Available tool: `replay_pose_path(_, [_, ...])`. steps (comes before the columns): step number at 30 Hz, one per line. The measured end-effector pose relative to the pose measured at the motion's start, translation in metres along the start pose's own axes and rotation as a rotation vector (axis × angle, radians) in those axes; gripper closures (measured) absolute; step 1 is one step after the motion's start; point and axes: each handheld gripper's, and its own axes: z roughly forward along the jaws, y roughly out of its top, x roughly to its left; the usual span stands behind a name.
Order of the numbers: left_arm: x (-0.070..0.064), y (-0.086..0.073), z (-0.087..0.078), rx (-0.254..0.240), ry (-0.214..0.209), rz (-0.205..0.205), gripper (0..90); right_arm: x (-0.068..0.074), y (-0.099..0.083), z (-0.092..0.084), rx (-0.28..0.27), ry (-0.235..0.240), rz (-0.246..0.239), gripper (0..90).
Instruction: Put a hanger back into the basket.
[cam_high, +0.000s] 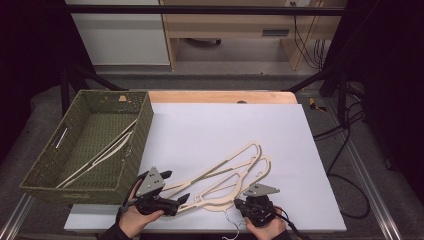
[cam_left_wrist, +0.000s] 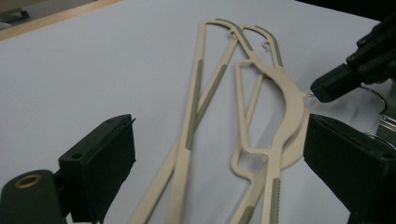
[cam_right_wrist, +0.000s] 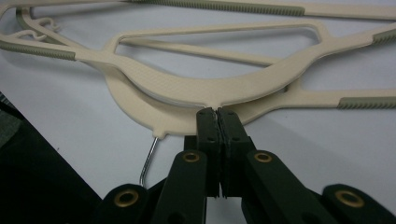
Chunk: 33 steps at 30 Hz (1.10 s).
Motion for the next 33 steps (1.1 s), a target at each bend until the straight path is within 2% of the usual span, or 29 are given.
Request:
replay_pose_path(4, [-0.011, 0.006, 0.012, 0.046, -0.033, 0.034, 10.2, 0.0, 0.007, -0.004, -0.005, -0.011, 0.011, 89.3])
replay_pose_path(6, [-0.016, 0.009, 0.019, 0.072, -0.05, 0.052, 11.8, 0.0, 0.009, -0.007, -0.009, -0.001, 0.008, 89.4])
replay_pose_path(8, [-0.022, 0.014, 0.025, 0.1, -0.058, 0.077, 13.7, -0.001, 0.011, -0.008, -0.012, 0.009, -0.003, 89.4])
replay_pose_path(9, [-0.024, 0.016, 0.029, 0.111, -0.066, 0.089, 14.3, -0.003, 0.012, -0.008, -0.01, -0.001, -0.03, 89.4])
replay_pose_path(12, [-0.032, 0.024, 0.04, 0.138, -0.085, 0.122, 17.2, 0.0, 0.015, -0.011, -0.001, 0.01, 0.001, 89.4])
replay_pose_path(14, [-0.037, 0.028, 0.047, 0.15, -0.097, 0.136, 19.6, -0.002, 0.016, -0.012, 0.004, 0.001, -0.014, 89.5])
replay_pose_path(17, [-0.045, 0.032, 0.059, 0.175, -0.112, 0.171, 24.9, -0.004, 0.017, -0.014, 0.0, 0.007, -0.029, 89.5])
replay_pose_path(19, [-0.051, 0.033, 0.068, 0.199, -0.113, 0.203, 29.2, -0.002, 0.019, -0.016, 0.006, 0.004, -0.002, 89.5])
replay_pose_path(20, [-0.053, 0.033, 0.072, 0.211, -0.117, 0.213, 32.4, -0.003, 0.019, -0.017, 0.001, -0.003, -0.018, 89.5])
replay_pose_path(25, [-0.057, 0.032, 0.092, 0.279, -0.134, 0.247, 43.1, -0.003, 0.02, -0.019, -0.002, -0.002, -0.013, 89.5])
replay_pose_path(26, [-0.058, 0.031, 0.095, 0.283, -0.144, 0.237, 45.1, -0.004, 0.021, -0.019, -0.003, -0.002, -0.025, 89.5])
replay_pose_path(27, [-0.058, 0.031, 0.097, 0.3, -0.142, 0.258, 47.8, -0.005, 0.021, -0.018, -0.006, -0.001, -0.048, 89.5])
replay_pose_path(31, [-0.061, 0.03, 0.105, 0.323, -0.131, 0.281, 55.5, -0.004, 0.021, -0.019, -0.007, 0.003, -0.053, 89.5])
replay_pose_path(33, [-0.062, 0.03, 0.106, 0.331, -0.127, 0.289, 59.7, -0.002, 0.022, -0.02, -0.003, 0.0, -0.031, 89.5])
